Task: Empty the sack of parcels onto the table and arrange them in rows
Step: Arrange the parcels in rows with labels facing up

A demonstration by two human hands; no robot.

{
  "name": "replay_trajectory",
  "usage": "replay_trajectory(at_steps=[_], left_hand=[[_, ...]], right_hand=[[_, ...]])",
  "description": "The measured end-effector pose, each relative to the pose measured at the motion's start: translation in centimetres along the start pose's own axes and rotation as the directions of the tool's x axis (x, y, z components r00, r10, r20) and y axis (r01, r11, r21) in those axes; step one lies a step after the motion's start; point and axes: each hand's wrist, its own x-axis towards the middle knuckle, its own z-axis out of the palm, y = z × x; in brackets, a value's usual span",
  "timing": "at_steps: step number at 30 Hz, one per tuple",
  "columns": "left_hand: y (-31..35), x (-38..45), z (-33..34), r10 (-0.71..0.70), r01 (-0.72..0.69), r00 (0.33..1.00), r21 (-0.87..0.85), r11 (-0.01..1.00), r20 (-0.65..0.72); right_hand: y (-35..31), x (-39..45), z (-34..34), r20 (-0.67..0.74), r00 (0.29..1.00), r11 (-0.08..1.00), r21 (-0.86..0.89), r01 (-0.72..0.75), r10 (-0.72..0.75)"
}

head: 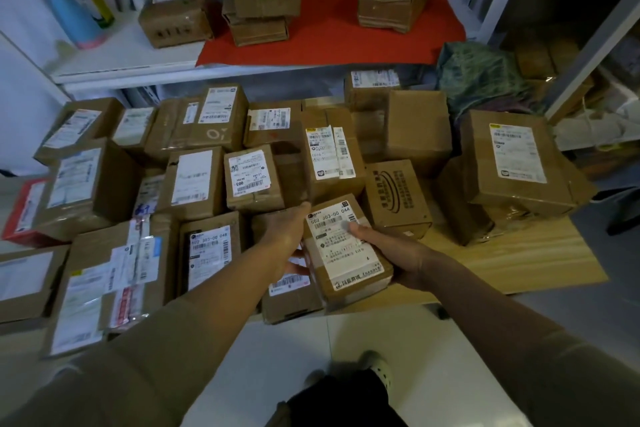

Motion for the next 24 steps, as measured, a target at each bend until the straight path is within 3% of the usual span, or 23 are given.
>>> replay_trajectory(at_steps=[4,10,14,17,20,24], left_hand=[[0.2,0.0,-0.5,0.062,-0.064,0.998,0.063,0.996,0.023],[-0.4,0.0,-0.4,0.064,-0.092,0.988,0.208,0.974,0.140],[-0.5,0.2,0.2,0.070,-0.107,0.987,0.271,0.957,0.142],[-0.7,0.6,0.1,0.073,-0.112,0.989,0.332,0.937,0.126],[-0.7,1.1,-0.1,0.098,-0.120,0.992,0.341,0.932,0.082],[-0.6,1.8,0.4,0.209,-0.209,0.977,0.426,0.881,0.048]], right_hand=[[0.0,0.8,1.3,-0.114,0.993,0.998,0.065,0.011,-0.003],[-0.1,0.2,1.9,-0.366,0.928,0.992,0.081,0.098,-0.062],[0.4,0.2,1.5,-0.415,0.908,0.995,0.046,0.086,-0.060],[0.8,0.8,1.3,-0.487,0.867,0.988,-0.147,0.035,-0.103],[0.4,0.5,1.0,-0.573,0.782,0.848,-0.518,-0.113,-0.245],[0.1,-0.1,0.1,-0.643,0.617,0.737,-0.660,-0.147,-0.453]])
